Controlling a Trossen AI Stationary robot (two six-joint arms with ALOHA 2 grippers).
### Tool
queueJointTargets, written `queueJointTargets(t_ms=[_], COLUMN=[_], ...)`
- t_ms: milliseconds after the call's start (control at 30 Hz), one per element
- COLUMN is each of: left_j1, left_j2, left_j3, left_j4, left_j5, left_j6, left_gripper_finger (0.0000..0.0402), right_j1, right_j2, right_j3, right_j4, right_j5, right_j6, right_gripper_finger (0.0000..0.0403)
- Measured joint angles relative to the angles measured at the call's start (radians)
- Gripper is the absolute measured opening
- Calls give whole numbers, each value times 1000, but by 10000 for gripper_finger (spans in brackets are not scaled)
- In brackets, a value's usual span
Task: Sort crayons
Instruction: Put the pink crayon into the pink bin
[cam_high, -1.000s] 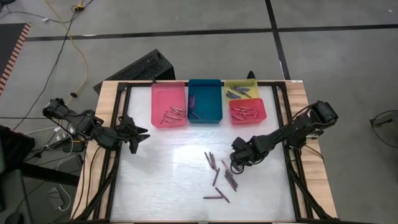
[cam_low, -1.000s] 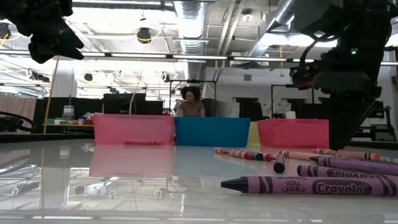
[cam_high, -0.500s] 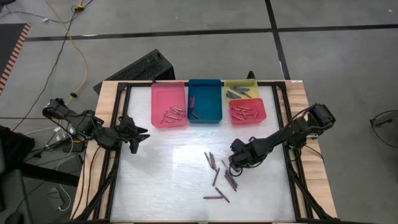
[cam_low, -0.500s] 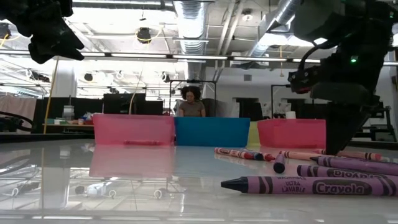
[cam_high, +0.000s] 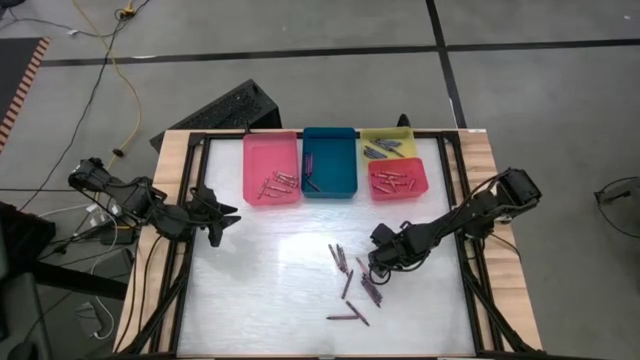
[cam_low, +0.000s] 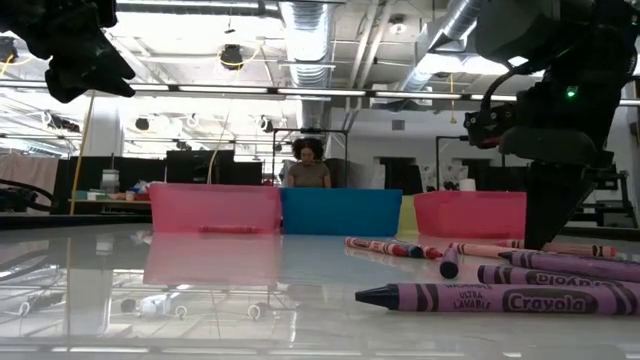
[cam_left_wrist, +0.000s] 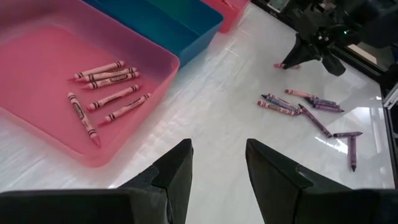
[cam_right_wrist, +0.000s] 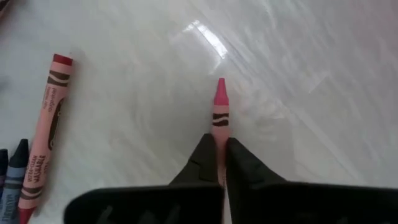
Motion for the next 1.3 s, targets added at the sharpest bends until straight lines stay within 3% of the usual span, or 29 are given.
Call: queueJointTargets(t_ms=[300, 733, 933, 1300], left_j1=[0, 0, 0, 0], left_j2=[0, 0, 0, 0], left_j3=[0, 0, 0, 0], left_j4=[0, -7, -8, -9], left_j5=[0, -13, -15, -16], left_j6=[-2, 0, 1, 12], left_gripper_finger=[139, 139, 139, 139], right_j1=[3, -2, -31, -112], right_j2=[2, 7, 6, 5], right_j3=[23, 162, 205, 209], right_j4=[2, 43, 197, 683], right_j5=[56, 210, 235, 234], right_j6=[14, -132, -288, -693], right_gripper_finger=[3, 2, 2, 2])
